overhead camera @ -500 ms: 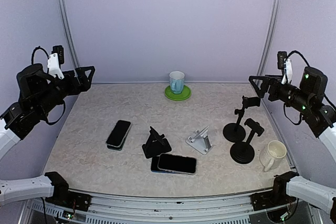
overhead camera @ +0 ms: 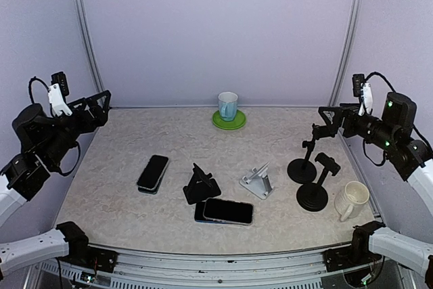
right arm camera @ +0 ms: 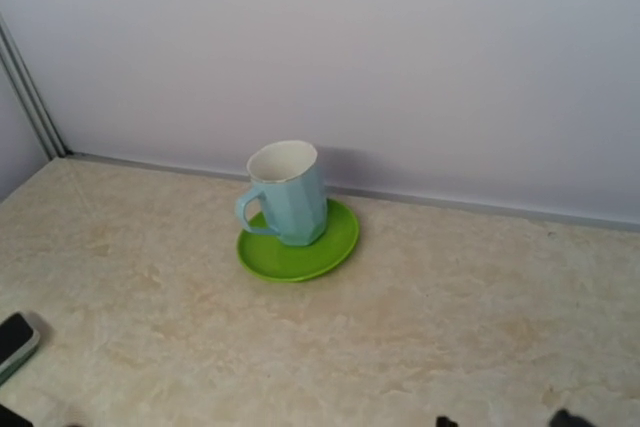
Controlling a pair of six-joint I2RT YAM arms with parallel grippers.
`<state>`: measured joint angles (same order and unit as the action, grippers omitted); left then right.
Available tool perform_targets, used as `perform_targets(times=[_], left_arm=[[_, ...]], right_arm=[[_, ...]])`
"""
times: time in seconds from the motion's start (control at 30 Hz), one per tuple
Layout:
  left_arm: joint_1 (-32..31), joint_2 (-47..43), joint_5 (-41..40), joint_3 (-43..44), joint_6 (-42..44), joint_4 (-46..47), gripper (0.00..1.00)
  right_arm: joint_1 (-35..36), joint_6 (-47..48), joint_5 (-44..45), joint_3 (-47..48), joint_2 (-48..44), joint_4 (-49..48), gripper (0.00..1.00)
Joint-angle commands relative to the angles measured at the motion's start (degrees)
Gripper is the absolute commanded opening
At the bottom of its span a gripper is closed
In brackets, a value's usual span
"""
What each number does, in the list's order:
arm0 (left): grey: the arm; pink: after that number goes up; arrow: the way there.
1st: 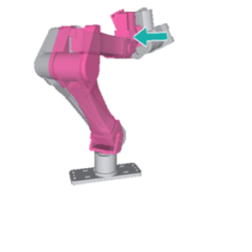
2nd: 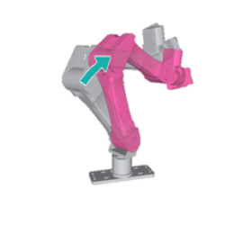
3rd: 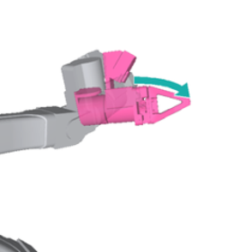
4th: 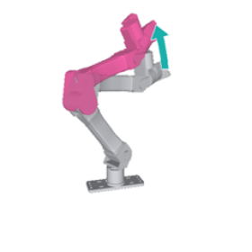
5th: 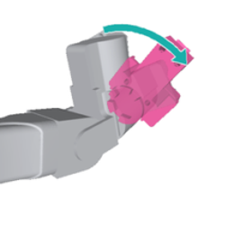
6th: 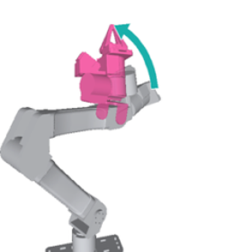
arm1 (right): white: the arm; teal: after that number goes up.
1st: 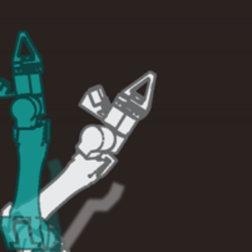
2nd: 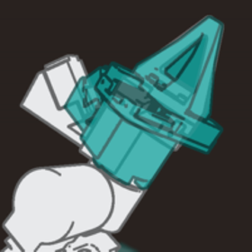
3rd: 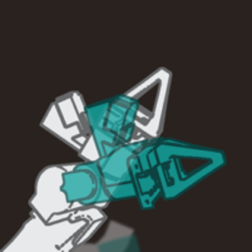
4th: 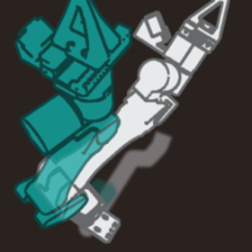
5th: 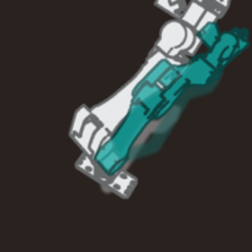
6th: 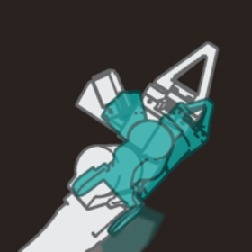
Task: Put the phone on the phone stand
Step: Adjust the phone stand at the center of the board.
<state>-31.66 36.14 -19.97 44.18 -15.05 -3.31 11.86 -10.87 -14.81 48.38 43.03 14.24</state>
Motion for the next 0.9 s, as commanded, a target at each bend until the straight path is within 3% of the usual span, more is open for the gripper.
perform_targets(times=[0.0,0.37,0.87], left_arm=[[-0.18,2.75,1.69,0.03,-1.48,0.35,0.99],[-2.14,8.12,4.40,-0.74,-5.78,-3.17,0.99],[-14.29,15.08,-5.46,0.63,-10.95,-5.96,0.99]], right_arm=[[-0.66,1.21,-1.17,-1.28,-0.71,-1.30,1.00],[-0.63,0.63,0.00,-2.31,0.28,-1.69,1.00],[-0.69,0.26,2.06,-4.23,1.47,-4.67,1.00]])
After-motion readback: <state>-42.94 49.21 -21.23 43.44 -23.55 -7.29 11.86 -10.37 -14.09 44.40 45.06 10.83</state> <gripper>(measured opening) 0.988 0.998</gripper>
